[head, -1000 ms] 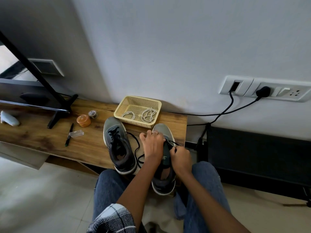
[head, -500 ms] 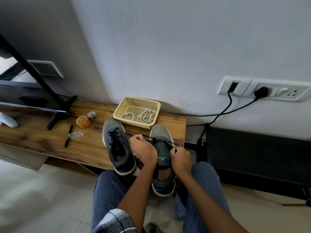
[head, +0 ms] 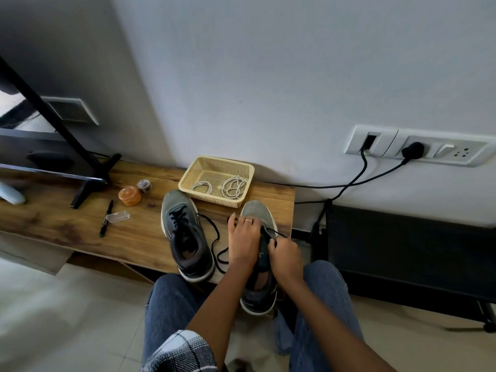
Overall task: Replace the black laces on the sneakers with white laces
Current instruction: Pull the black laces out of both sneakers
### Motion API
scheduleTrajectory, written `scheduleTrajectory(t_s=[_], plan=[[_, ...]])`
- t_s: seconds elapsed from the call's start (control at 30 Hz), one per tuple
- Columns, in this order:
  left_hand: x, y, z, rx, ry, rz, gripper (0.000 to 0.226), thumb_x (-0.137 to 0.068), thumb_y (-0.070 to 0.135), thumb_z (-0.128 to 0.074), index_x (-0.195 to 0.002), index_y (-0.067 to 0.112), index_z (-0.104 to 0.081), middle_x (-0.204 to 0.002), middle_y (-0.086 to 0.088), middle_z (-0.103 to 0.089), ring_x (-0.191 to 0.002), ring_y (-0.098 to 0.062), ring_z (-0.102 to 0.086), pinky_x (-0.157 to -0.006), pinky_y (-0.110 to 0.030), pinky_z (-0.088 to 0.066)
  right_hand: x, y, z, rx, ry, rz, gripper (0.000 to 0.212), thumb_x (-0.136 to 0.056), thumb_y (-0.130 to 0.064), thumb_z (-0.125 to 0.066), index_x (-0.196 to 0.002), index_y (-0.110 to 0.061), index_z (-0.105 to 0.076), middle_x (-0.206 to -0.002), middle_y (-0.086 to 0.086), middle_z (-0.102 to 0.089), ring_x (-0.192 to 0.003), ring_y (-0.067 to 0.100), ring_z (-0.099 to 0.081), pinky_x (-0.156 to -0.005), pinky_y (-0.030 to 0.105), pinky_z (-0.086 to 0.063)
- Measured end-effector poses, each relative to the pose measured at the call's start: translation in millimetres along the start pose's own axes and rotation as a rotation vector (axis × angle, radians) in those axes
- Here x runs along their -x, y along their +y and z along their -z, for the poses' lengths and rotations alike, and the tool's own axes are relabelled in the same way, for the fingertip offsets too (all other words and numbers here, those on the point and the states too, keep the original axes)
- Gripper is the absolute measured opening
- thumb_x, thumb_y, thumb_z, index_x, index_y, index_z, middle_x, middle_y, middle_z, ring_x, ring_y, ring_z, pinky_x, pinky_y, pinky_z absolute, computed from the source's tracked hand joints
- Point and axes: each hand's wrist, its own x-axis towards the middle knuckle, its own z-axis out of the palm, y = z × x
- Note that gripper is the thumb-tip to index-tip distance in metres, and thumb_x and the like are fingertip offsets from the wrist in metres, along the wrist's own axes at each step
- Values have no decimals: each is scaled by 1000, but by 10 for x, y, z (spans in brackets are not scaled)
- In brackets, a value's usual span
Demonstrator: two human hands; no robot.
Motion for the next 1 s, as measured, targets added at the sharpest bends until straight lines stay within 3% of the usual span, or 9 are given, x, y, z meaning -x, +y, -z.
scheduleTrajectory(t_s=[0.23,0.47,0.63,0.83,1.0], plan=[[27,-44,13,-75,77,31,27,-63,6,-83,-74,15,-61,-68,0,-59,-65,-19,-60,-97,-53,-46,-12,-7,4,36,-4,8,28,-98,-29,-47,-97,-8,-66,-95,9,-67,-90,25,-64,-69,32,-47],[1,-57,-11,-146,11,-10,26,-60,16,-86,-75,16,-65,-72,-2,-63,-73,-20,-62,-105,-53,-36,44,-28,18,118,2,71,26,-98,-28,-46,-103,-10,-63,-102,7,-65,-96,24,-62,-74,34,-48],[-13,-33,9,-155,-13,32,21,-62,14,-84,-72,17,-65,-71,0,-63,-75,-20,-62,-108,-55,-32,70,-3,28,132,-30,257,35,-100,-19,-41,-134,-17,-48,-127,3,-57,-118,20,-53,-91,32,-45],[-15,-50,-2,-18,-2,97,23,-70,17,-81,-71,19,-58,-66,3,-57,-68,-19,-59,-103,-60,-36,80,1,11,138,-43,307,38,-99,-22,-43,-136,-19,-45,-128,0,-57,-116,18,-54,-90,35,-49],[-23,-64,-14,166,7,202,9,-91,11,-57,-83,15,-55,-75,-2,-60,-73,-25,-61,-110,-59,-27,61,0,33,145,-49,255,37,-100,-24,-40,-137,-20,-44,-131,-1,-55,-119,21,-53,-91,36,-46]])
